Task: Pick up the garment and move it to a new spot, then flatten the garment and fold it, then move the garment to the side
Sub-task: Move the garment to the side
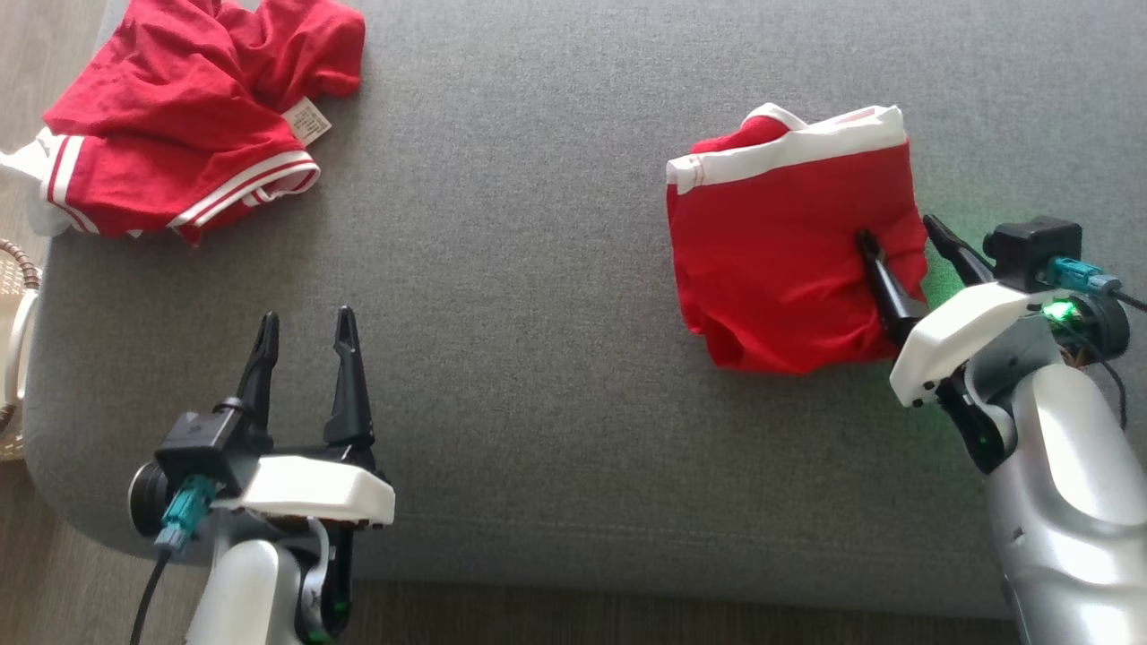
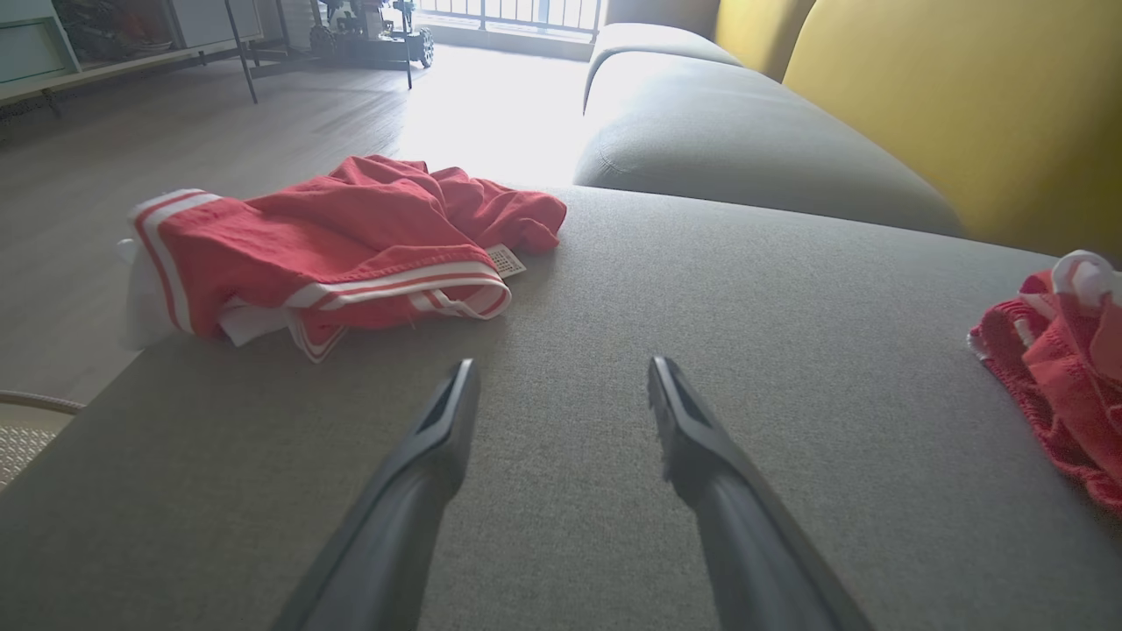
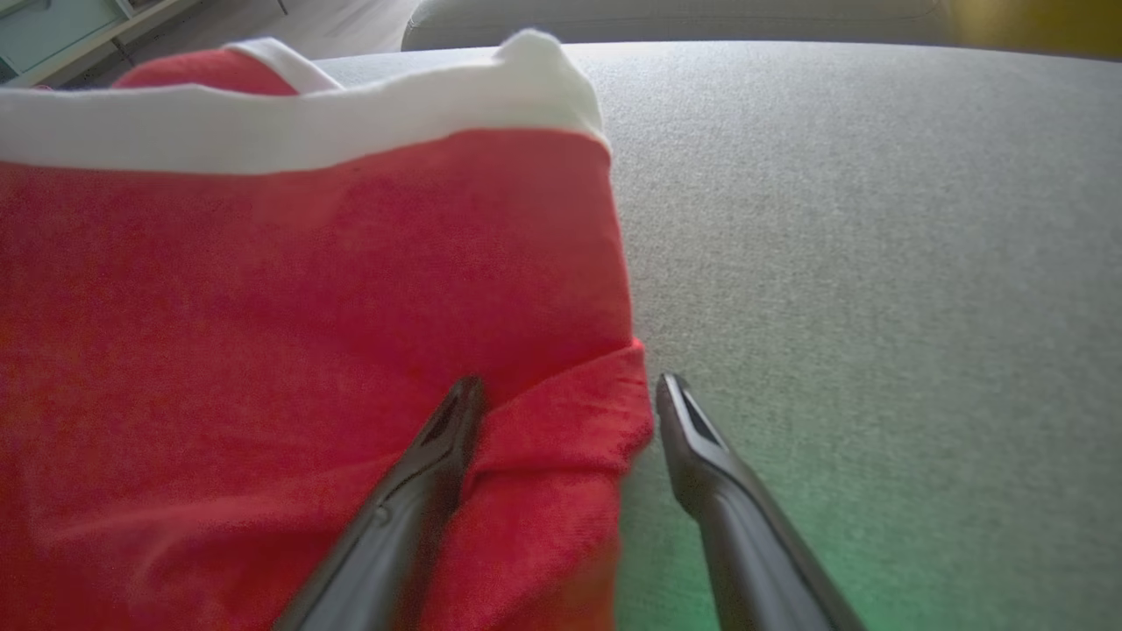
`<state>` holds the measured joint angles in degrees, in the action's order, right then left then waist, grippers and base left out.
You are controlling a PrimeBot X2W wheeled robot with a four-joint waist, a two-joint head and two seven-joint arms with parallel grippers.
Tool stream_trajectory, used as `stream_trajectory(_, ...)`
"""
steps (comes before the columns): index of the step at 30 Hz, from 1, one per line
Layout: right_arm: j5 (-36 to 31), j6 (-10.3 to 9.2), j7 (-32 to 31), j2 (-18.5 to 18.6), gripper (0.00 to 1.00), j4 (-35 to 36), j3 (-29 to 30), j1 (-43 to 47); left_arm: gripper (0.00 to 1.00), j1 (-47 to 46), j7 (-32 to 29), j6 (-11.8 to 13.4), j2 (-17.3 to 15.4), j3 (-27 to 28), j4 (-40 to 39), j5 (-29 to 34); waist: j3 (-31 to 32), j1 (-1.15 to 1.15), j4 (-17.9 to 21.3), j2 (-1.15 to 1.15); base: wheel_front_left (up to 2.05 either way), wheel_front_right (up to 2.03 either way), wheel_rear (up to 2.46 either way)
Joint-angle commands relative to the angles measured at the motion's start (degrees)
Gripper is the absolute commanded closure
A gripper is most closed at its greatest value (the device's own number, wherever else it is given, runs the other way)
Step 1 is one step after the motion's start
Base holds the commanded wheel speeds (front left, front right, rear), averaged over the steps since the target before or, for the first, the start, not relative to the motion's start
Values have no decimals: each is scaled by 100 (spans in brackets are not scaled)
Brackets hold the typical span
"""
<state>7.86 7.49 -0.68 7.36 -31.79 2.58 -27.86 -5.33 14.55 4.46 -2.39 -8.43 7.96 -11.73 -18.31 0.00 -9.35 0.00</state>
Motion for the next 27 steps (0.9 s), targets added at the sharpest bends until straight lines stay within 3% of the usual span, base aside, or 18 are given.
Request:
stream_trajectory(1, -67, 0, 25, -49, 0, 137, -60, -229, 0, -209, 45, -28, -49, 187, -152, 19, -16, 0, 1, 0, 0, 0, 0)
stream_trajectory(8, 26, 0, 5, -124, 0, -81, -249, -358, 0, -239, 45, -53, -49, 156, -122, 40, -51, 0, -23, 0, 0, 0, 0)
stream_trajectory(10, 94, 0, -7, -110, 92, -109, -368, -376, 0, -238, 45, -56, -49, 156, -113, 49, -41, 0, -22, 0, 0, 0, 0)
stream_trajectory(11, 103, 0, 1, -88, 100, -120, -424, -381, 0, -239, 45, -55, -49, 156, -109, 54, -31, 0, -20, 0, 0, 0, 0)
stream_trajectory(19, 73, 0, 187, 54, 100, -188, -549, -517, 0, -262, 45, -71, -49, 207, -175, 128, 30, 0, 92, 0, 0, 0, 0)
stream_trajectory(27, 11, 0, 301, 239, 100, -18, -748, -827, 0, -497, 45, -246, -49, 292, -351, 422, -157, 0, 436, 0, 0, 0, 0)
